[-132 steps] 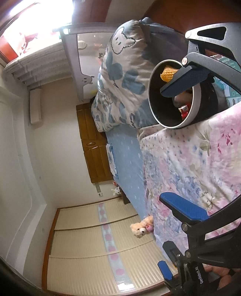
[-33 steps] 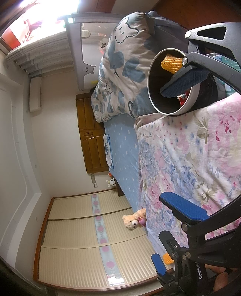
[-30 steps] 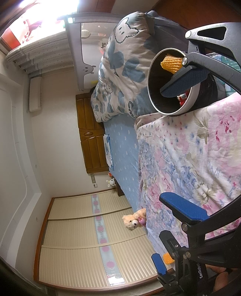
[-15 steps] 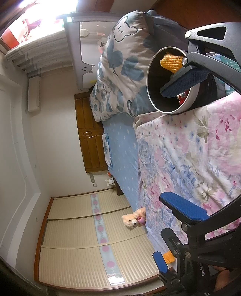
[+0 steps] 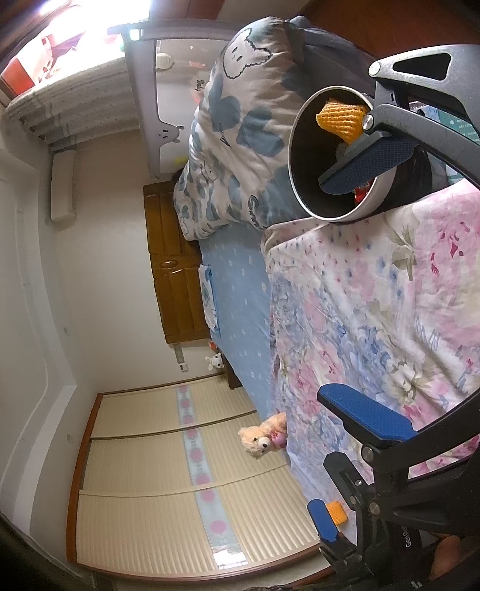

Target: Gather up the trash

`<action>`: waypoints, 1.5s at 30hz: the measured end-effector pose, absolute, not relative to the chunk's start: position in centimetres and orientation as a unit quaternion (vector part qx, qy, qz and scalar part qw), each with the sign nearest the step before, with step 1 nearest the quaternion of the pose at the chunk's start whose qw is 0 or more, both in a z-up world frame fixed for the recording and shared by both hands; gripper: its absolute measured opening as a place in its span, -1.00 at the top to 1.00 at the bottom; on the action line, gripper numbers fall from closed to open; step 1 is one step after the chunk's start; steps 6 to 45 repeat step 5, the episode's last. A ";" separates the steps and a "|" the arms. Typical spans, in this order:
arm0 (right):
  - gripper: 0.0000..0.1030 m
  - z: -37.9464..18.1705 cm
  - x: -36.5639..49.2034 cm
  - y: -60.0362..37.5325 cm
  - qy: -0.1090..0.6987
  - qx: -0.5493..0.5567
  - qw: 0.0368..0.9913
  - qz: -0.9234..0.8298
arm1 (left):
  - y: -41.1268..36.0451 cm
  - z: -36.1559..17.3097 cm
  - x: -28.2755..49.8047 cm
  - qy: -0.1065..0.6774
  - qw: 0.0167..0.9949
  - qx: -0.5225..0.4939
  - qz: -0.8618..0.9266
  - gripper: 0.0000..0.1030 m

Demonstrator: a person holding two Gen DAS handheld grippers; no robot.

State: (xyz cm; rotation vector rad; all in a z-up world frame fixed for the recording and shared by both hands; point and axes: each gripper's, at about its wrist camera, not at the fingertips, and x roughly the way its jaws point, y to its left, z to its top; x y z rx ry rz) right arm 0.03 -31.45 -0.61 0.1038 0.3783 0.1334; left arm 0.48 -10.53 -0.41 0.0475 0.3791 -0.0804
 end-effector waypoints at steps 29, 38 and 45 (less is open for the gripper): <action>-1.00 -0.9 0.4 -31.2 0.195 0.052 0.977 0.069 | -10.0 -0.5 1.0 0.194 0.980 0.020 -0.038 -1.00; -1.00 -0.9 0.4 -31.2 0.195 0.052 0.977 0.069 | -10.0 -0.5 1.0 0.194 0.980 0.020 -0.038 -1.00; -1.00 -0.9 0.4 -31.2 0.195 0.052 0.977 0.069 | -10.0 -0.5 1.0 0.194 0.980 0.020 -0.038 -1.00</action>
